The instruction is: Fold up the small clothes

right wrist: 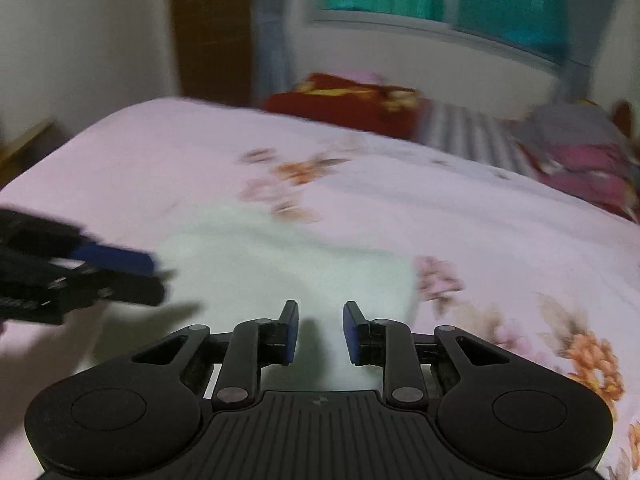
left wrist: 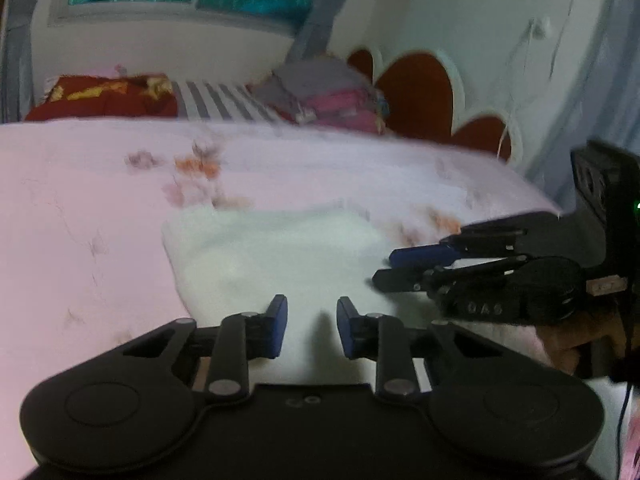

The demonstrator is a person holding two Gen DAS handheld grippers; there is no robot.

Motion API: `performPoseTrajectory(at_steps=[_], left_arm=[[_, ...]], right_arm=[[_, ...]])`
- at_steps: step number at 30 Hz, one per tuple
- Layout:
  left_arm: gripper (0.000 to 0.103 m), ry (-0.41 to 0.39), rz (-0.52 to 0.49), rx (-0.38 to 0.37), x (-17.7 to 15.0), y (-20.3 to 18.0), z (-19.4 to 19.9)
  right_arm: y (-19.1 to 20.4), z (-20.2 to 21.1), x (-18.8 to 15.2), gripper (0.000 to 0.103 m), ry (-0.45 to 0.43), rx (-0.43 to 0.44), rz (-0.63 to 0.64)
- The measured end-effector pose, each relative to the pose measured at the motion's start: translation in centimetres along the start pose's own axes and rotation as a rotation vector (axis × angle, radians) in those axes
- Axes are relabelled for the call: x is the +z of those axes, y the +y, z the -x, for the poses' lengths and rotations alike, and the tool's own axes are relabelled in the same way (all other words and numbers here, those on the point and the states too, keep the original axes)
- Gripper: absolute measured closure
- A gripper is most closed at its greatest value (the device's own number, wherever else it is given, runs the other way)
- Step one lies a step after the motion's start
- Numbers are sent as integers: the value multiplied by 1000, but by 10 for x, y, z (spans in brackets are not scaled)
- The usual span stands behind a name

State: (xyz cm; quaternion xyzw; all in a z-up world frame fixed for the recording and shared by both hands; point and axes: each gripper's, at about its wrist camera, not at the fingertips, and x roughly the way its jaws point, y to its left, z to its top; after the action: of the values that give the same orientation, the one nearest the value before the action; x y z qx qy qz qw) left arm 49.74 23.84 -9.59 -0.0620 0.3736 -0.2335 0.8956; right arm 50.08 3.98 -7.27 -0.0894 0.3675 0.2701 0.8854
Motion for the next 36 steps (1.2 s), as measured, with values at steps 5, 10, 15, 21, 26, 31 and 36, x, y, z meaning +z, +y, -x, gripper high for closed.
performPoseTrajectory(at_steps=[5, 10, 15, 21, 26, 31, 36], left_arm=[[83, 20, 89, 1, -7, 6, -16], [83, -21, 66, 6, -21, -16, 17], [83, -12, 89, 34, -55, -29, 29], [83, -3, 116, 61, -81, -35, 45], [83, 11, 129, 87, -95, -43, 56], [83, -6, 177, 120, -109, -46, 65], [83, -12, 193, 168, -113, -56, 69]], right_arm=[[1, -21, -21, 78, 47, -46, 34], [7, 10, -20, 78, 29, -21, 4], [21, 39, -51, 78, 71, 56, -13], [17, 39, -81, 78, 135, -15, -61], [32, 73, -85, 78, 67, 50, -58], [44, 63, -108, 78, 118, 21, -25], [42, 65, -113, 78, 107, 9, -30]])
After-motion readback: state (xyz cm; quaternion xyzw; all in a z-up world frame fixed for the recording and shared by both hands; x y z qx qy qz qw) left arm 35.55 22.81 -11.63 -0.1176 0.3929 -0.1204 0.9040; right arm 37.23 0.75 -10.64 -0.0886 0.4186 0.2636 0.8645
